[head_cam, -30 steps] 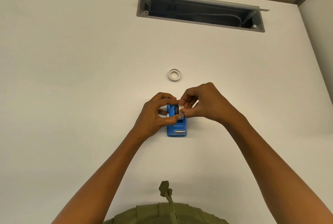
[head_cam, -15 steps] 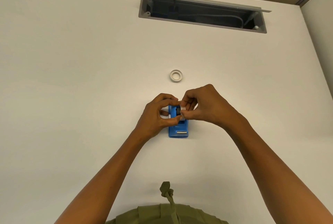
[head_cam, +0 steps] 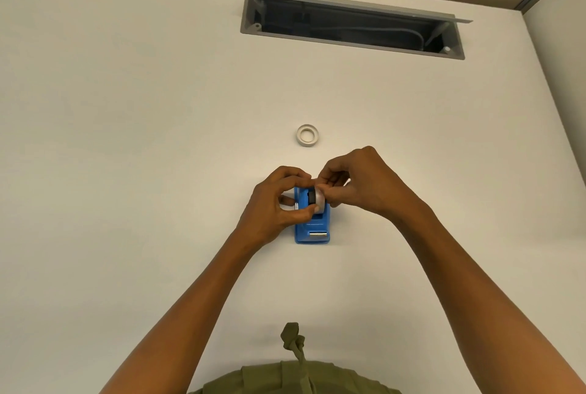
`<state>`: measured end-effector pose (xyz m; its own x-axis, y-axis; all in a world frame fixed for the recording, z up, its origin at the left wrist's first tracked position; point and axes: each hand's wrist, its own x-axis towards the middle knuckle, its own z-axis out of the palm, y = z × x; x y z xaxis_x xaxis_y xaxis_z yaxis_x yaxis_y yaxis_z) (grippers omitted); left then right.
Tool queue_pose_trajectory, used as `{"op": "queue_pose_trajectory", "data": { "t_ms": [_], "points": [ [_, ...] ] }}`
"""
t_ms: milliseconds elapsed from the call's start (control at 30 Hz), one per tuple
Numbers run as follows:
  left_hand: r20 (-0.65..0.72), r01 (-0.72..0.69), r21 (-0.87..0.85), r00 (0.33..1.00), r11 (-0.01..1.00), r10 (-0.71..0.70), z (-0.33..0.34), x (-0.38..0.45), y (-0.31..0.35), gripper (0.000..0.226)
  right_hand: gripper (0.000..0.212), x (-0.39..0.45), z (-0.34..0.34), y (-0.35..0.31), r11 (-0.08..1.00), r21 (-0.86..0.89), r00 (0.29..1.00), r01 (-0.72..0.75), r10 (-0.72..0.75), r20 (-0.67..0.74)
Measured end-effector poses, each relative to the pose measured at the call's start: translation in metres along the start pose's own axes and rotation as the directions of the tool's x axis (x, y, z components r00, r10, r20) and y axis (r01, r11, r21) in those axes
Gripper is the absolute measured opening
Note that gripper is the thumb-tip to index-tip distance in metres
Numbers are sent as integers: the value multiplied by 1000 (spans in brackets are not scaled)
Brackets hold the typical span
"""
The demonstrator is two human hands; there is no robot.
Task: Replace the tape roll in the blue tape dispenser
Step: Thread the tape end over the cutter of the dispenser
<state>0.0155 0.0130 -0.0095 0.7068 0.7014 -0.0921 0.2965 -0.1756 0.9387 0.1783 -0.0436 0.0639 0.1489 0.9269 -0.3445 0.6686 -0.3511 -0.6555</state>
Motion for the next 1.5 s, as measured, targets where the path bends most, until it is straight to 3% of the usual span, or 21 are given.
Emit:
{"op": "queue_pose_trajectory", "data": {
  "t_ms": [133, 267, 367, 633, 867, 1033, 1367, 1500],
  "points": [
    [3, -17, -13, 1000, 1000, 17, 0, -2, 2, 36, 10, -13, 4, 13, 983, 181, 997, -2, 15, -70],
    [5, -13, -20, 1000, 1000, 13, 0, -1, 2, 36, 15, -19, 17, 14, 995, 31, 971, 95, -86, -223],
    [11, -8, -29, 1000, 1000, 9, -1, 0, 2, 35, 12, -19, 19, 11, 993, 35, 963, 113, -100, -252],
    [10, -2, -23, 1000, 1000, 2, 0, 0, 1, 36, 5, -19, 16, 4, 983, -102, 968, 155, -171, -185],
    [13, -22, -42, 1000, 999, 23, 0, 0, -1, 37, 7, -24, 18, 2, 901, -337, 932, 273, -334, -139],
    [18, -6, -24, 1000, 1000, 6, 0, 2, -2, 37, 20, -25, 13, 5, 966, -170, 963, 196, -222, -154],
    [32, -5, -40, 999, 999, 6, -1, 2, -3, 39, 15, 4, 5, -20, 971, -238, 999, 19, -8, 44],
    [34, -11, -31, 999, 999, 12, -1, 3, -4, 37, 15, 1, -3, -18, 987, -161, 997, -5, 17, 71]
  ]
}}
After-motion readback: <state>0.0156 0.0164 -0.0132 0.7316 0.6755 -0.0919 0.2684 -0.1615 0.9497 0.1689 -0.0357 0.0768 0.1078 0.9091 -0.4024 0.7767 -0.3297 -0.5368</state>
